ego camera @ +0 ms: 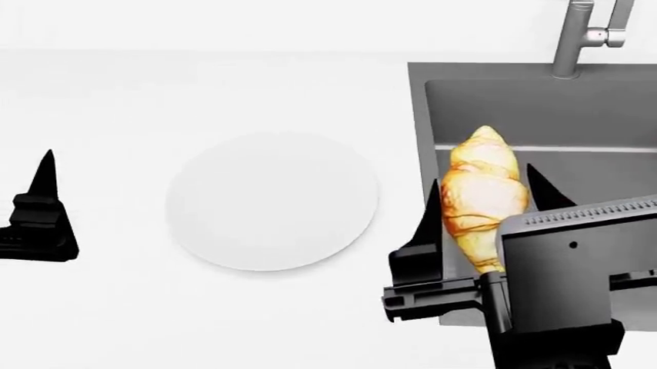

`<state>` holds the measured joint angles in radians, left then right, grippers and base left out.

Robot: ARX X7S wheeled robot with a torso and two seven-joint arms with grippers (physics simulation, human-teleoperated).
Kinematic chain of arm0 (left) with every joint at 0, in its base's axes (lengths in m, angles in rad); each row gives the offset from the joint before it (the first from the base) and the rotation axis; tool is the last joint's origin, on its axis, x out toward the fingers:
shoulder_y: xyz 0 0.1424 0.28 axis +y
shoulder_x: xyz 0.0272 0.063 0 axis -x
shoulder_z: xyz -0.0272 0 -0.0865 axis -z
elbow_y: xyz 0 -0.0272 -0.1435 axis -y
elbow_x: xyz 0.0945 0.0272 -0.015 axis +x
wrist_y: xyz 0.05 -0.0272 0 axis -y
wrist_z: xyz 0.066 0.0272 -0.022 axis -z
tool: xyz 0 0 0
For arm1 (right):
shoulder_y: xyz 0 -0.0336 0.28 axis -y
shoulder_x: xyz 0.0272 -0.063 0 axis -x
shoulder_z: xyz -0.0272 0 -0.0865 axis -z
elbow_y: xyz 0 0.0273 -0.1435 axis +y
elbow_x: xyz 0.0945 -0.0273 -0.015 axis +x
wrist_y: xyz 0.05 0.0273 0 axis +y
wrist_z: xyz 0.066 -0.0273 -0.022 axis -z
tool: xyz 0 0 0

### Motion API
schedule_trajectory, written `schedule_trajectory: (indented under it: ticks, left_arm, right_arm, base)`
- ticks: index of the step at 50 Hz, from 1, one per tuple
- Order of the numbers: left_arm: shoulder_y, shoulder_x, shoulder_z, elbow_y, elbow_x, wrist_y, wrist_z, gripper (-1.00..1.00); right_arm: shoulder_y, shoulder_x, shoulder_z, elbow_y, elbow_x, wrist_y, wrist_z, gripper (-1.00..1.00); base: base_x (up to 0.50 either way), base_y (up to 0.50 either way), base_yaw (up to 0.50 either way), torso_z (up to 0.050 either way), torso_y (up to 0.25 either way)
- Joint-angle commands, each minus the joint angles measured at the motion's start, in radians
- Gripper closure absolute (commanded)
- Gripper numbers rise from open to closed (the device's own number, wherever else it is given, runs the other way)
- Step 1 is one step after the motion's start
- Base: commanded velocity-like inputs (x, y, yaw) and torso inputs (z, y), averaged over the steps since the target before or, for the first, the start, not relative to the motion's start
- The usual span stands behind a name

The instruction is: Place the pastries on the plates.

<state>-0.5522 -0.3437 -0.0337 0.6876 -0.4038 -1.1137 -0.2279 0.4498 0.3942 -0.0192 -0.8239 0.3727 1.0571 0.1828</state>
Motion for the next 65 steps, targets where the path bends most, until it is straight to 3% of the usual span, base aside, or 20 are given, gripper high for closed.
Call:
schedule_trajectory:
  ticks: [1, 14, 28, 39, 57, 65]
  left_arm:
    - [-0.001, 0.017, 0.000, -0.026, -0.013, 0.019, 0.026, -1.00]
    - [-0.002, 0.029, -0.033, -0.034, -0.035, 0.002, 0.018, -1.00]
    - [0.002, 0.019, -0.042, -0.026, -0.043, -0.003, 0.014, -1.00]
    - [0.000, 0.018, -0.069, -0.029, -0.053, 0.003, 0.011, -1.00]
    - [0.004, 0.009, -0.079, -0.029, -0.065, 0.009, 0.014, -1.00]
    - [0.005, 0.007, -0.079, -0.029, -0.068, 0.010, 0.012, -1.00]
  right_arm:
    - [0.007, -0.014, 0.030, -0.005, -0.040, 0.012, -0.008, 1.00]
    - [0.043, -0.033, 0.008, -0.011, -0.028, 0.059, 0.012, 1.00]
    - [0.545, -0.100, -0.366, 0.520, -0.039, 0.152, -0.135, 1.00]
    - [0.769, -0.237, -0.551, 1.054, -0.040, -0.003, -0.352, 1.00]
    - [0.789, -0.384, -0.557, 1.501, -0.028, -0.296, -0.375, 1.00]
    - [0.829, -0.392, -0.724, 1.698, 0.160, -0.454, -0.323, 1.00]
  base:
    - [0.00, 0.00, 0.00, 0.000, 0.000]
    - [0.00, 0.00, 0.00, 0.000, 0.000]
    - [0.00, 0.00, 0.00, 0.000, 0.001]
    - [0.00, 0.00, 0.00, 0.000, 0.000]
    - [0.00, 0.00, 0.00, 0.000, 0.001]
    - [0.00, 0.00, 0.00, 0.001, 0.000]
